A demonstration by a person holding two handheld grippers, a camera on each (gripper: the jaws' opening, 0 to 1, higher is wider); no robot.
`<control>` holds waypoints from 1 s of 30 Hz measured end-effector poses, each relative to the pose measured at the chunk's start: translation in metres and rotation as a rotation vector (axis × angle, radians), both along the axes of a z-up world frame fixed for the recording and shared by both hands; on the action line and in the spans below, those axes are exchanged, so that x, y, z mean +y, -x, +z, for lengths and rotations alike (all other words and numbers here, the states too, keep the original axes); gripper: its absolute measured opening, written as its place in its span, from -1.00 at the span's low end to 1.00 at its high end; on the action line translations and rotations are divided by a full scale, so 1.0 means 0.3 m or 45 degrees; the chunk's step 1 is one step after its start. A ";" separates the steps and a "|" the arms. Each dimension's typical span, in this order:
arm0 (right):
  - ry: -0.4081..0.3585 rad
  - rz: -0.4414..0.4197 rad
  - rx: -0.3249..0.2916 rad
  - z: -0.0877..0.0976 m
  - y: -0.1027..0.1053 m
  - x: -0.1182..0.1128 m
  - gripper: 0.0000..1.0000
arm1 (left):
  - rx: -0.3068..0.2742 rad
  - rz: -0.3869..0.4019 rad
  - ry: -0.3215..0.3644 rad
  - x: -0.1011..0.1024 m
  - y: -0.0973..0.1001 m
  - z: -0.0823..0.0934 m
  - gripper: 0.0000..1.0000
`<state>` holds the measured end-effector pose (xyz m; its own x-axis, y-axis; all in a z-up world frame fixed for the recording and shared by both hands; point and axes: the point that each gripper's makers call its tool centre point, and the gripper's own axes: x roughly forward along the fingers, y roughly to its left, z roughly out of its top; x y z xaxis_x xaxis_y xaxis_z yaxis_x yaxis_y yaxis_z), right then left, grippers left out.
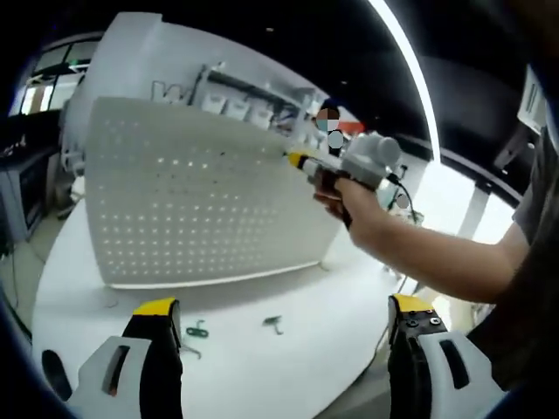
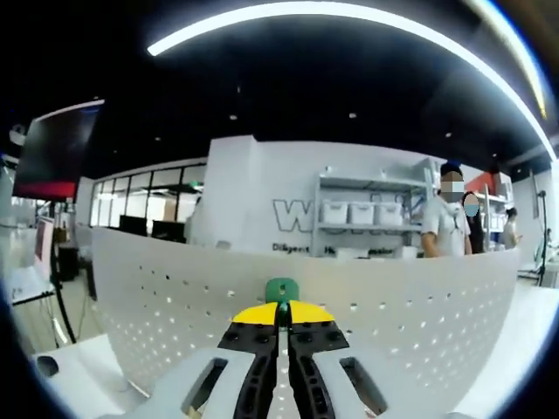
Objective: Insert the hook assembly into the mounting plate slot until the hook locks in place.
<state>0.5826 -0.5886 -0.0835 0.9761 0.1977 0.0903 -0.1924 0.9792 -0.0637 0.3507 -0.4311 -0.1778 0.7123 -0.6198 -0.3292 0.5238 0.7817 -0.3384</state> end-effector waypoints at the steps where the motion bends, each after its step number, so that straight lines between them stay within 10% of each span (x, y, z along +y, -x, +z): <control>1: -0.005 -0.008 -0.002 0.000 -0.001 -0.002 -1.00 | 0.005 0.006 -0.002 0.004 -0.001 -0.003 1.00; 30: 0.043 -0.101 0.042 -0.059 -0.032 -0.019 -0.99 | 0.031 0.036 0.022 0.029 -0.006 -0.033 1.00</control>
